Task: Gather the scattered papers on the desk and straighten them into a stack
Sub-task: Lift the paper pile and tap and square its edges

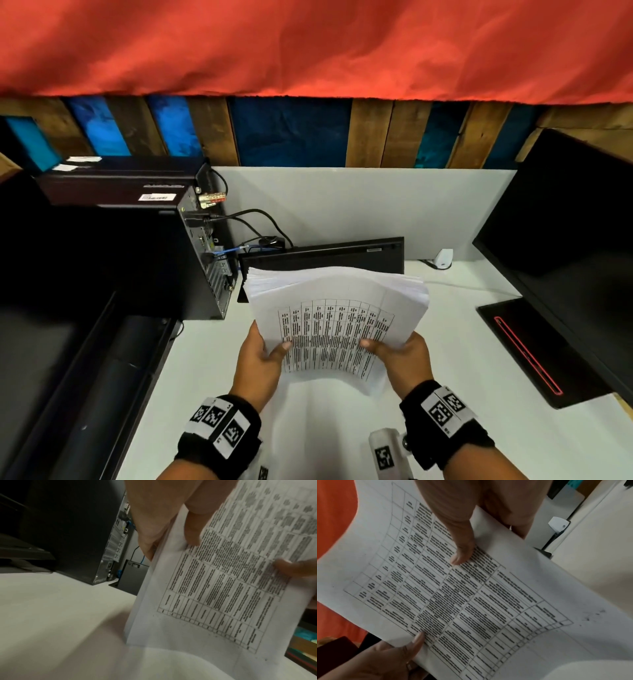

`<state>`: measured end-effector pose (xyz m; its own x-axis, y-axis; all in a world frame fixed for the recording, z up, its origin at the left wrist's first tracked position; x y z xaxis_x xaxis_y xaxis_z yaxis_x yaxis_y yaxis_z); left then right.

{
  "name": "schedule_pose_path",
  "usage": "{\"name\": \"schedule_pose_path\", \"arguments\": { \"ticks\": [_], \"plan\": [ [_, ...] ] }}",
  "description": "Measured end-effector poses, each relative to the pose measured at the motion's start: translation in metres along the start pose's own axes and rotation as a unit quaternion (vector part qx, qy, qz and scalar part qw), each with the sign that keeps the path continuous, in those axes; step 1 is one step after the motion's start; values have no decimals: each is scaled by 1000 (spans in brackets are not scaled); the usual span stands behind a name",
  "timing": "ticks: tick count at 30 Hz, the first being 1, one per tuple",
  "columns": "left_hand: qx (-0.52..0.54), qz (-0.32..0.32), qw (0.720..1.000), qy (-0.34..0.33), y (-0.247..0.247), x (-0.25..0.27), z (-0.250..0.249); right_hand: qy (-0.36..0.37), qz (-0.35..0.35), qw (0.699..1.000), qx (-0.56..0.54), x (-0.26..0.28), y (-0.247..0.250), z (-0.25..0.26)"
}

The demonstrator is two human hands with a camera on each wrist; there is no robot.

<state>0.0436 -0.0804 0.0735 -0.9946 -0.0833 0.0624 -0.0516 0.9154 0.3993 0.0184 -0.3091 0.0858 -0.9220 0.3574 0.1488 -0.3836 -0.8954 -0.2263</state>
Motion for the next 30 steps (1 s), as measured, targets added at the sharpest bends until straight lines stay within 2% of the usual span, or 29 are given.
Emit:
{"name": "schedule_pose_path", "arguments": {
  "ticks": [4, 7, 9, 10, 12, 13, 15, 17, 19, 23, 27, 30],
  "plan": [
    [46, -12, 999, -14, 2, -2, -12, 25, -19, 999, -16, -1, -2, 13],
    [41, -38, 997, -61, 9, -1, -30, 58, -34, 998, -19, 2, -7, 30],
    [53, -56, 992, -98, 12, 2, -46, 110, -47, 993, -23, 6, -9, 41],
    [67, -65, 989, -113, 13, 3, -54, 159, -53, 986, -20, 8, -11, 48],
    [92, -92, 979, -157, 15, 7, -70, 287, -63, 955, 40, 17, -15, 62],
    [84, -111, 972, -189, 15, 9, -78, 351, -61, 929, 95, 22, -18, 68],
    [3, -154, 954, -257, 14, 13, -91, 429, -47, 881, 194, 33, -27, 76],
    [-83, -189, 932, -297, 13, 14, -96, 439, -27, 863, 251, 36, -32, 78],
    [-107, -187, 930, -298, 13, 15, -97, 428, -22, 861, 273, 32, -30, 76],
    [-101, -169, 932, -304, 15, 13, -95, 417, -32, 874, 249, 26, -28, 74],
    [-114, -184, 925, -313, 17, 10, -95, 396, -48, 887, 233, 26, -30, 75],
    [-61, -165, 946, -273, 19, 3, -86, 397, -63, 887, 225, 24, -27, 77]
  ]
}}
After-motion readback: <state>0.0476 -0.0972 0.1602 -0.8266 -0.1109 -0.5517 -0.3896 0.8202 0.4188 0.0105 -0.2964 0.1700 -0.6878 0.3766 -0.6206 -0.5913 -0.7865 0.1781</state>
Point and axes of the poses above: each hand's wrist, its own x-axis away from the middle knuckle, its own y-axis out of the back of the hand, z = x × y, the point moved 3 cm from there along -x, towards the middle knuckle, and after that the axes turned 14 degrees about -x, right-handed, at the moved point
